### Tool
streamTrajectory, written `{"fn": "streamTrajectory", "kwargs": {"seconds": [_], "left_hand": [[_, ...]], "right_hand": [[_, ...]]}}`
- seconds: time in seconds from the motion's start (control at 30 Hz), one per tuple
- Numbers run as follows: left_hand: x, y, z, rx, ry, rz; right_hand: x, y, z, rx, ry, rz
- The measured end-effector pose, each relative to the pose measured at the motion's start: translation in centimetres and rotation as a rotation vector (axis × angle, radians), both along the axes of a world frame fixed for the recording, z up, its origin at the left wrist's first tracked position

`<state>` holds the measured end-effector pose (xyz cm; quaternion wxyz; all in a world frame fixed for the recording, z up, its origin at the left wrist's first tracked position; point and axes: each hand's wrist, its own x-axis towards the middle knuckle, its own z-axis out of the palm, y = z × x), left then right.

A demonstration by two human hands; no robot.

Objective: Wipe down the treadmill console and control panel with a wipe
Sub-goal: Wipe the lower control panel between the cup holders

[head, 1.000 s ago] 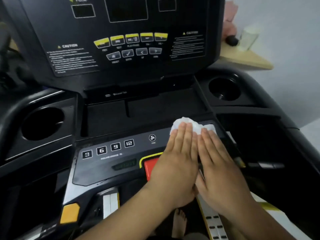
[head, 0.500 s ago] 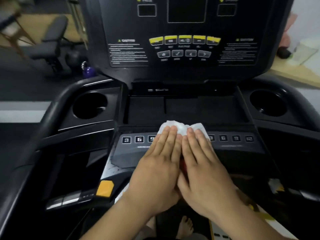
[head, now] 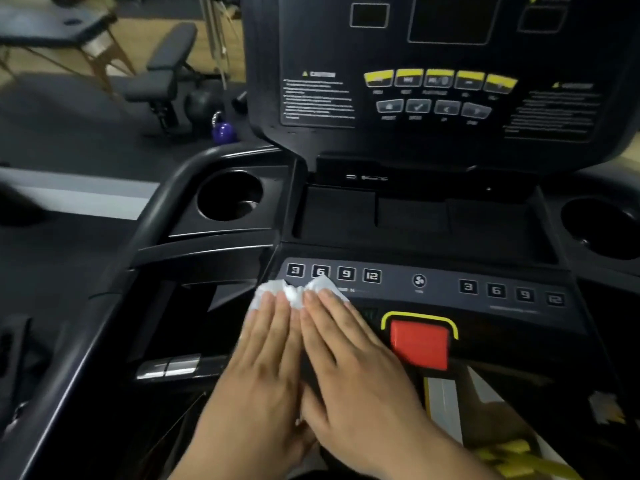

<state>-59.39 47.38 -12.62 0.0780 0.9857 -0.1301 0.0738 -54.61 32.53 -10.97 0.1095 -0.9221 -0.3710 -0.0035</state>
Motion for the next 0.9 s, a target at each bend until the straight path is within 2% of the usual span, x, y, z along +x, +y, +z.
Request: {"fn": "streamTrajectory", "kwargs": {"seconds": [0.23,0.43,0.7,0.8,0.9], "left_hand": [[4.3,-9.6,0.9,0.096,-0.039,-0.242],[5.9,-18.0,1.3,0.269,-0.062,-0.380],[2.6,-15.2,-1.1,0.265,-0.152,-0.397],[3.3,-15.6,-0.8,0.275,-0.126,-0.328],[3.5,-18.1,-1.2,0.246,-0.114,-0.364]], "right_hand": [[0.5,-9.9,0.2,-0.011,-0.008,-0.284],[-1.2,-17.9,-1.0,-0.004,-0.012,-0.516],[-3.4,-16.5,-2.2,0.051,-0.112,-0.371],[-1.8,-16.0,-1.9,0.028,-0.097,-0.381],[-2.4,-18.2,-2.0,0.058,-0.061,-0.442]]}}
